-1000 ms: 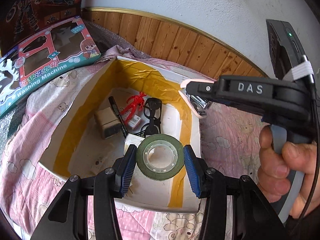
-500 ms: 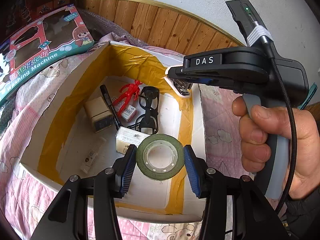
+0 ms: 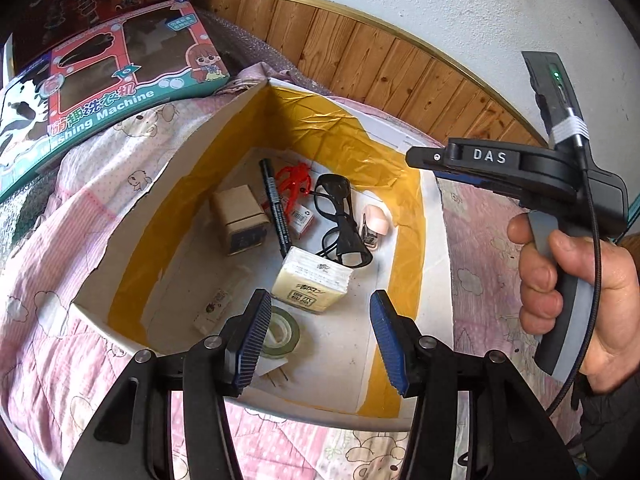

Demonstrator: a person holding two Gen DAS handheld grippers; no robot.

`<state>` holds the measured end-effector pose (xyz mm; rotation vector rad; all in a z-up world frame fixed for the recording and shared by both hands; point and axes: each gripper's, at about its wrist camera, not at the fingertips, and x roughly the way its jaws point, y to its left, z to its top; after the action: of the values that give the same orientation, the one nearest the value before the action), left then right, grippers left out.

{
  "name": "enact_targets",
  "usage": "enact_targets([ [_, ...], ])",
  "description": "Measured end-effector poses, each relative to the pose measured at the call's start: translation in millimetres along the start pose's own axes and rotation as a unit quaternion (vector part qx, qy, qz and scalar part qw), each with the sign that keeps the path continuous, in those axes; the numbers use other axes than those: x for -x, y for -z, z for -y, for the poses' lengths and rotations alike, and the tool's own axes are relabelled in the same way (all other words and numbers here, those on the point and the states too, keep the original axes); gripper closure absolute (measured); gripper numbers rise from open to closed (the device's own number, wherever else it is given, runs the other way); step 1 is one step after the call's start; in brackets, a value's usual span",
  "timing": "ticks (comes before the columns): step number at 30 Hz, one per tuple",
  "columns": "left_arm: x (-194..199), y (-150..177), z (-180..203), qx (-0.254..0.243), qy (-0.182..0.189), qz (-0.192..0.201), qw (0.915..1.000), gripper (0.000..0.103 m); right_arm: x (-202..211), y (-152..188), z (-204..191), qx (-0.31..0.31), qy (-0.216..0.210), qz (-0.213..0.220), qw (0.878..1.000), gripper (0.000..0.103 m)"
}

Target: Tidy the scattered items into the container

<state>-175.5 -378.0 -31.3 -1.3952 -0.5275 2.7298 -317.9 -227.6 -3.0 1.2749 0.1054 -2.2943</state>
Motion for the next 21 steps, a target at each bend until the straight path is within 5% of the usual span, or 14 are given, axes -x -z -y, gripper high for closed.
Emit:
enact_targets([
  [8,23.9,11.4,0.9,-0.012,-0.035,0.011,0.9993,0.05,30.9,46.8,-38.4,0.1,0.006,-0.022,0.995,0.059],
  [14,43.5,20.4,8.1,-0.021,-0.04,0.023,0.9987,0.05,49.3,90.6,-67.5,0.199,0.064,-0.04,0.977,0.054],
  [21,68.5,28.4,7.6,-0.019,-0.042,0.04,0.9981,0.05,57.0,124.8,-72.9,0.174,0.031,-0.094,0.98,0.054],
])
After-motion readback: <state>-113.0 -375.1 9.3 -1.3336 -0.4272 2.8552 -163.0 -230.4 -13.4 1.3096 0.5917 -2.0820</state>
